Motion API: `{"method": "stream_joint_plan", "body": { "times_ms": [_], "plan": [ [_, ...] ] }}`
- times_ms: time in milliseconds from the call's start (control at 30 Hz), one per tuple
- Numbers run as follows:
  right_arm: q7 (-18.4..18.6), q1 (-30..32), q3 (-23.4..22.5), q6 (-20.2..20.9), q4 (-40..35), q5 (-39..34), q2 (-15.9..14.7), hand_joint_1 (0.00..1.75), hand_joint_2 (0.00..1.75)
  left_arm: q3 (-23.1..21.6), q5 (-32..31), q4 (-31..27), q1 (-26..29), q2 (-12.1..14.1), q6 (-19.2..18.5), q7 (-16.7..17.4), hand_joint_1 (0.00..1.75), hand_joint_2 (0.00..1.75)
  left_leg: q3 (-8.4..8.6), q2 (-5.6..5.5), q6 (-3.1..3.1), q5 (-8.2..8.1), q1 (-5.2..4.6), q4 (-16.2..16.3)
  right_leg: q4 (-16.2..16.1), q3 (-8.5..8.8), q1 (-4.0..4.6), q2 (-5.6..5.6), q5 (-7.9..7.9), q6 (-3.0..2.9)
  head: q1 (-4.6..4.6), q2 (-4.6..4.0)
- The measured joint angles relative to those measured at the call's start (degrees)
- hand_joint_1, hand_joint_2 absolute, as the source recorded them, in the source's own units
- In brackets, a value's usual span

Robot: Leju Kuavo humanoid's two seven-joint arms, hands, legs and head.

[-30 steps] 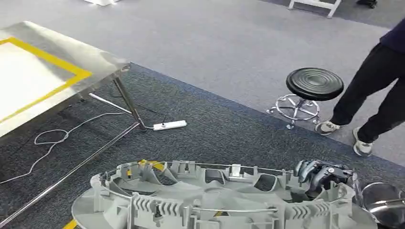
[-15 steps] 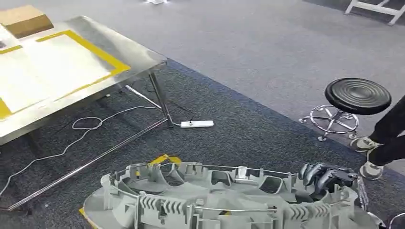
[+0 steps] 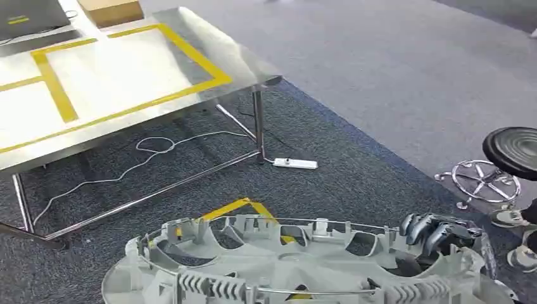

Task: Take the parts from the cabinet and place them on the table.

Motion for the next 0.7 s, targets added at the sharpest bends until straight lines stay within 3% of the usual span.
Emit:
{"method": "stream_joint_plan", "body": {
  "times_ms": [33, 100, 133, 167, 200, 233, 267, 300, 333, 467, 500, 533, 567, 600, 633, 667, 700],
  "plan": [
    [0.33, -0.14, -0.20, 0.11, -0.02, -0.02, -0.33, 1.75, 1.75, 0.07, 0.18, 0.00, -0.18, 0.18, 0.33, 0.35, 0.00, 1.75, -0.03, -0.71, 0.28, 0.11, 0.10, 0.00, 3.83, -1.58, -0.09, 1.85, -2.17, 0.13, 0.13, -0.02],
    [0.96, -0.31, -0.39, 0.52, 0.00, 0.35, -1.16, 1.75, 1.75, 0.11, 0.29, 0.00, -0.32, 0.16, 0.42, 0.37, 0.00, 1.75, -0.18, -2.29, 0.41, 0.20, 0.10, 0.03, 14.04, -6.41, -0.14, 2.63, -6.56, 0.43, 0.26, -0.02],
    [1.18, -0.37, -0.39, 0.57, 0.00, 0.57, -1.43, 1.75, 1.75, 0.11, 0.35, 0.00, -0.23, 0.12, 0.42, 0.37, 0.00, 1.75, -0.17, -3.12, 0.42, 0.21, 0.10, 0.04, 16.86, -7.99, -0.14, 2.63, -7.05, 0.47, 0.24, -0.02],
    [1.31, -0.43, -0.39, 0.57, 0.00, 0.79, -1.75, 1.75, 1.75, 0.11, 0.35, 0.00, -0.14, 0.05, 0.37, 0.35, 0.00, 1.75, -0.12, -3.89, 0.40, 0.23, 0.13, 0.06, 16.57, -8.08, -0.14, 2.65, -6.04, 0.44, 0.24, -0.02],
    [1.40, -0.55, -0.42, 0.57, -0.09, 0.90, -2.10, 1.75, 1.75, 0.11, 0.31, 0.00, -0.11, 0.01, 0.29, 0.35, 0.00, 1.75, -0.05, -4.71, 0.35, 0.27, 0.21, 0.10, 13.90, -7.00, -0.21, 2.69, -3.99, 0.42, 0.28, -0.02],
    [1.46, -0.71, -0.46, 0.57, -0.31, 0.98, -2.39, 1.75, 1.75, 0.11, 0.31, 0.00, -0.18, -0.14, 0.07, 0.04, 0.00, 1.75, 0.05, -5.64, 0.24, 0.29, 0.33, 0.16, 8.66, -4.57, -0.40, 3.13, -0.93, 0.41, 0.22, -0.02],
    [1.53, -0.82, -0.48, 0.57, -0.57, 1.05, -2.58, 1.75, 1.75, 0.13, 0.59, 0.00, -0.36, -0.32, -0.26, -0.60, 0.00, 1.75, 0.11, -6.43, 0.08, 0.28, 0.45, 0.27, 3.25, -2.01, -0.69, 4.49, 1.71, 0.51, 0.26, -0.02],
    [1.55, -0.95, -0.48, 0.61, -0.68, 1.05, -2.69, 1.75, 1.75, 0.13, 0.74, 0.00, -0.61, -0.47, -0.57, -1.22, 0.00, 1.75, -0.01, -7.21, -0.33, 0.32, 0.53, 0.35, -0.56, -0.24, -1.16, 7.37, 2.13, 0.72, 0.26, -0.02],
    [1.60, -0.98, -0.48, 0.64, -0.76, 1.05, -2.69, 1.75, 1.75, 0.13, 0.74, 0.00, -1.08, -0.75, -0.78, -1.96, 0.00, 1.75, -0.54, -8.08, -0.73, 0.30, 0.28, 0.94, -2.04, 0.40, -1.25, 8.01, 1.61, 0.58, 0.24, -0.02],
    [1.66, -1.56, -0.48, 0.68, -0.79, 1.14, -2.71, 1.75, 1.75, 0.13, 0.74, 0.00, -1.32, -1.30, -0.81, -2.42, 0.00, 1.75, -1.39, -10.01, -2.18, 1.26, 0.78, 0.32, -1.26, 0.17, -0.76, 6.14, 1.94, -0.58, 0.15, -0.02],
    [1.66, -1.62, -0.46, 0.72, -0.79, 1.14, -2.71, 1.75, 1.75, 0.15, 0.77, 0.00, -1.34, -1.30, -0.81, -2.42, 0.00, 1.75, -1.56, -9.99, -2.26, 1.09, 0.84, 0.45, -1.72, 0.30, -1.24, 5.50, 2.20, -1.02, 0.19, 0.00],
    [1.71, -1.81, -0.46, 0.77, -0.86, 1.14, -2.71, 1.75, 1.75, 0.13, 0.74, 0.00, -1.35, -1.68, -0.81, -2.53, 0.00, 1.75, -1.95, -6.36, -2.50, 0.02, 0.29, 1.50, -1.83, 0.36, -1.05, 4.84, 2.28, -1.41, -0.05, -0.02],
    [1.66, -1.79, -0.46, 0.77, -0.99, 1.11, -2.71, 1.75, 1.75, 0.13, 0.48, 0.00, -1.59, -1.81, -0.85, -2.95, 0.00, 1.75, -3.41, -4.14, -2.70, -2.06, 0.30, 4.47, -1.84, 0.33, -0.95, 4.12, 2.29, -1.81, -0.53, 0.00],
    [1.66, -1.77, -0.46, 0.74, -0.99, 1.07, -2.71, 1.75, 1.75, 0.13, -0.41, 0.00, -1.88, -1.94, -0.83, -3.36, 0.00, 1.75, -5.47, -2.90, -2.87, -4.39, 0.31, 8.83, -1.83, 0.23, -0.81, 3.25, 2.28, -1.91, -0.48, -0.02],
    [1.66, -1.81, -0.48, 0.74, -0.96, 1.01, -2.71, 1.75, 1.75, 0.00, -1.42, -0.02, -2.13, -2.07, -0.61, -3.45, 0.00, 1.75, -7.63, -2.21, -2.94, -6.52, 0.33, 13.60, -1.83, 0.14, -0.66, 2.36, 2.24, -1.98, -0.55, -0.02],
    [1.68, -1.95, -0.50, 0.79, -0.90, 0.98, -2.71, 1.75, 1.75, -0.15, -2.21, 0.00, -2.24, -2.20, -0.24, -3.21, 0.00, 1.75, -9.25, -1.96, -2.96, -7.64, 0.34, 17.25, -1.82, 0.11, -0.58, 1.54, 2.23, -2.01, -0.51, -0.02],
    [1.77, -2.22, -0.50, 0.94, -0.72, 0.96, -2.71, 1.75, 1.75, -0.44, -2.91, 0.00, -2.22, -2.29, 0.14, -2.53, 0.00, 1.75, -9.52, -1.93, -2.94, -7.29, 0.34, 18.21, -1.82, 0.15, -0.51, 0.66, 2.20, -2.05, -0.53, -0.02]
  ]
}}
